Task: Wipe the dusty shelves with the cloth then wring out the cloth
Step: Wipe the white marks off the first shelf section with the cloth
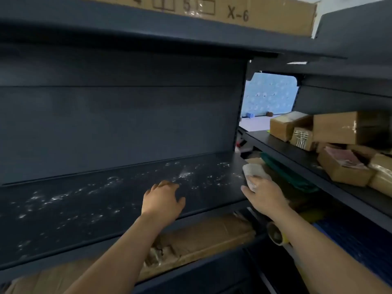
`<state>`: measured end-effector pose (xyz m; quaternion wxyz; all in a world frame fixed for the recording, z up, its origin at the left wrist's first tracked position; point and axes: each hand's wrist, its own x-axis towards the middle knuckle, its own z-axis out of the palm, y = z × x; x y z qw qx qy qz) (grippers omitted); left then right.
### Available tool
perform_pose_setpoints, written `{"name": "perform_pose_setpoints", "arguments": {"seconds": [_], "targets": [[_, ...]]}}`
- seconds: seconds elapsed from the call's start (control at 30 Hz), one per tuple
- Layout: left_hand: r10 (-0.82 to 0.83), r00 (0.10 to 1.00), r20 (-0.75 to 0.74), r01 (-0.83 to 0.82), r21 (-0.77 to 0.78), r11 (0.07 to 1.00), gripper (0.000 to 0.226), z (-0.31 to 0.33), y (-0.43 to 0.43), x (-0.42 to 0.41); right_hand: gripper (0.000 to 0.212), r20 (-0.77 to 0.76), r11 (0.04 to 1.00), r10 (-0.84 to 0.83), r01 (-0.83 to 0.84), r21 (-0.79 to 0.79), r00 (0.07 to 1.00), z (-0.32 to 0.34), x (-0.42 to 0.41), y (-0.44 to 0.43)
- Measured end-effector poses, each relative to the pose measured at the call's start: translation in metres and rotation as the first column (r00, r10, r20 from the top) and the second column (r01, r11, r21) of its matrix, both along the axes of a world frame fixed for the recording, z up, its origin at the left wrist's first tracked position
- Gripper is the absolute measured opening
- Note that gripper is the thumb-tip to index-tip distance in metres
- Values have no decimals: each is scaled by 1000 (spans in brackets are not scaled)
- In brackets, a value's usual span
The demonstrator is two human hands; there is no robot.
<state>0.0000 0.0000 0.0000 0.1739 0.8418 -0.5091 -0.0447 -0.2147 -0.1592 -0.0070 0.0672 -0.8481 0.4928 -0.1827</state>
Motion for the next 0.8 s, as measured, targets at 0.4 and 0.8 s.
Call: {"name": "perform_pose_setpoints", "arguments": {"seconds": [0.4, 0.8], "targets": [[94, 995, 33, -99, 227, 969, 67, -43, -82, -1, 77, -38, 960, 1, 10, 281, 999, -46, 1, -115], [79, 995, 68, -91, 210, 973, 67, -52, -81, 9, 50, 259, 909, 351, -394, 135, 900, -65, 81, -73]]}}
